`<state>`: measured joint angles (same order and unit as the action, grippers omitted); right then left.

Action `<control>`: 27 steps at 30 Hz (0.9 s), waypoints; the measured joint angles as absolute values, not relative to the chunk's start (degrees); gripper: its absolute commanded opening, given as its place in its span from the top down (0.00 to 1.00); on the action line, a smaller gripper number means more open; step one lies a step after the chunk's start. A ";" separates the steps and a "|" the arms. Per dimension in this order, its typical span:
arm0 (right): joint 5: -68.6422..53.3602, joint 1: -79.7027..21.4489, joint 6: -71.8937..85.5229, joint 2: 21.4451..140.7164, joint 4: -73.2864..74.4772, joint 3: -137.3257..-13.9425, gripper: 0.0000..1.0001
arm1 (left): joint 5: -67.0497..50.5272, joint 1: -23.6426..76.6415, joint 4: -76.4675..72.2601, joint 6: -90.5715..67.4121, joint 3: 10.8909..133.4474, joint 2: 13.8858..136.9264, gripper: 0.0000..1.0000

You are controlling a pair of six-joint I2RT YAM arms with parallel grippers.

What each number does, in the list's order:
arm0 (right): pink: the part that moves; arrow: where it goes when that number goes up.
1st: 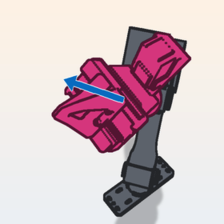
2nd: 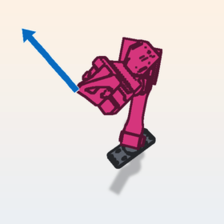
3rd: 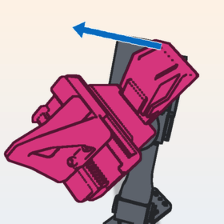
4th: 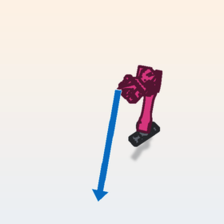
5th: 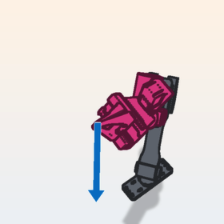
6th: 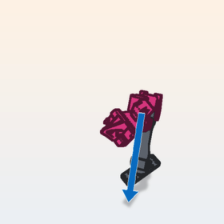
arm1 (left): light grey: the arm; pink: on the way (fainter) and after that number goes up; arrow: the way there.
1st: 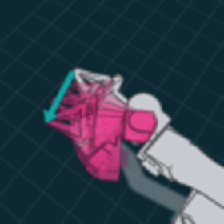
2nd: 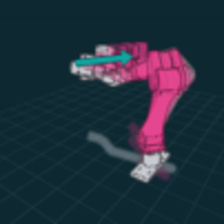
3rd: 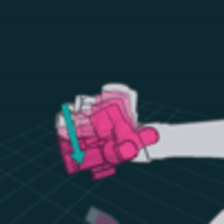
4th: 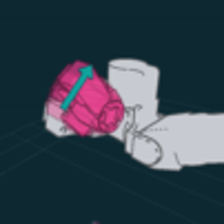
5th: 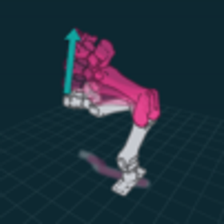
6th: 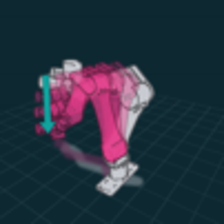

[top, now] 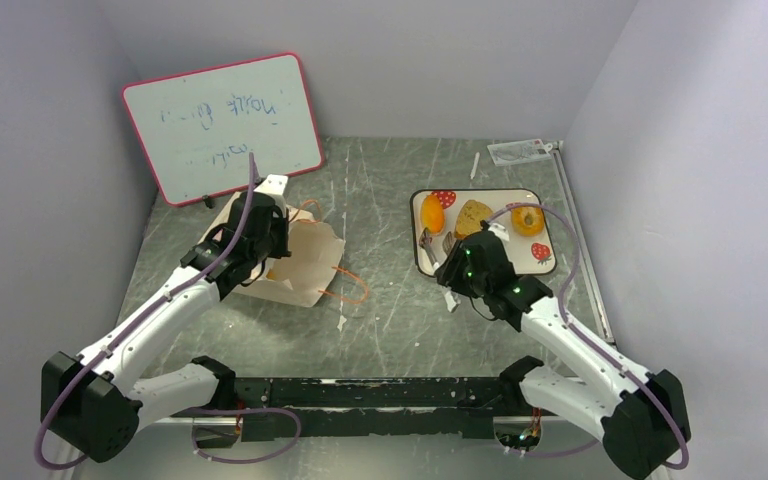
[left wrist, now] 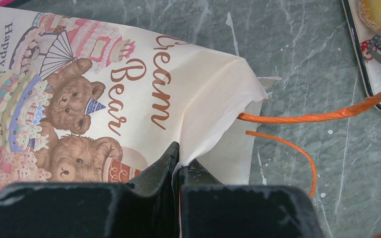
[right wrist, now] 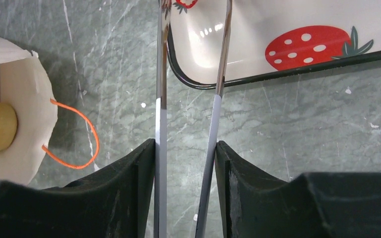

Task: Take the fake bread out of the paper bag
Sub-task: Place the fake bread in the container.

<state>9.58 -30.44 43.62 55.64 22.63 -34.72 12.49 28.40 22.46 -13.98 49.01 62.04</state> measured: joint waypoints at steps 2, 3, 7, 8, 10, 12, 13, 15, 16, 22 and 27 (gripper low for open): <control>9.50 -30.44 43.70 54.08 23.53 -34.61 0.54 | 12.43 28.40 22.50 -13.98 49.01 62.04 0.93; 9.39 -30.44 43.72 53.28 23.94 -34.59 0.54 | 12.43 28.38 22.50 -13.98 49.01 62.04 0.93; 8.27 -30.44 43.72 50.72 25.15 -34.26 0.56 | 12.27 28.38 22.50 -13.96 48.99 62.02 0.93; 7.84 -30.44 43.72 50.17 25.39 -34.09 0.56 | 12.16 28.38 22.46 -13.96 48.90 61.95 0.93; 6.87 -30.44 43.75 49.06 26.11 -33.80 0.56 | 11.86 28.38 22.41 -13.98 48.58 61.78 0.93; 6.15 -30.48 43.72 47.77 26.79 -33.36 0.56 | 11.49 28.38 22.35 -13.98 48.07 61.47 0.93; 5.78 -30.48 43.72 47.07 27.40 -33.19 0.57 | 11.29 28.40 22.37 -13.98 47.79 61.32 0.93; 5.23 -30.55 43.70 45.76 28.64 -33.10 0.58 | 10.92 28.40 22.35 -13.96 47.35 61.06 0.93; 4.97 -30.61 43.66 45.10 29.04 -33.10 0.59 | 10.61 28.38 22.33 -13.96 47.13 60.95 0.93; 3.42 -31.51 41.82 43.46 31.68 -34.79 0.62 | 7.90 28.40 22.17 -13.89 45.84 60.90 0.93; 1.78 -33.63 39.46 44.97 31.40 -38.61 0.64 | 6.02 28.38 22.22 -12.69 45.43 60.93 0.93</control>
<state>1.78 -33.63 39.46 44.97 31.40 -38.61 6.02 28.38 22.22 -12.69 45.43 60.93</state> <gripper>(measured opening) 0.391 0.072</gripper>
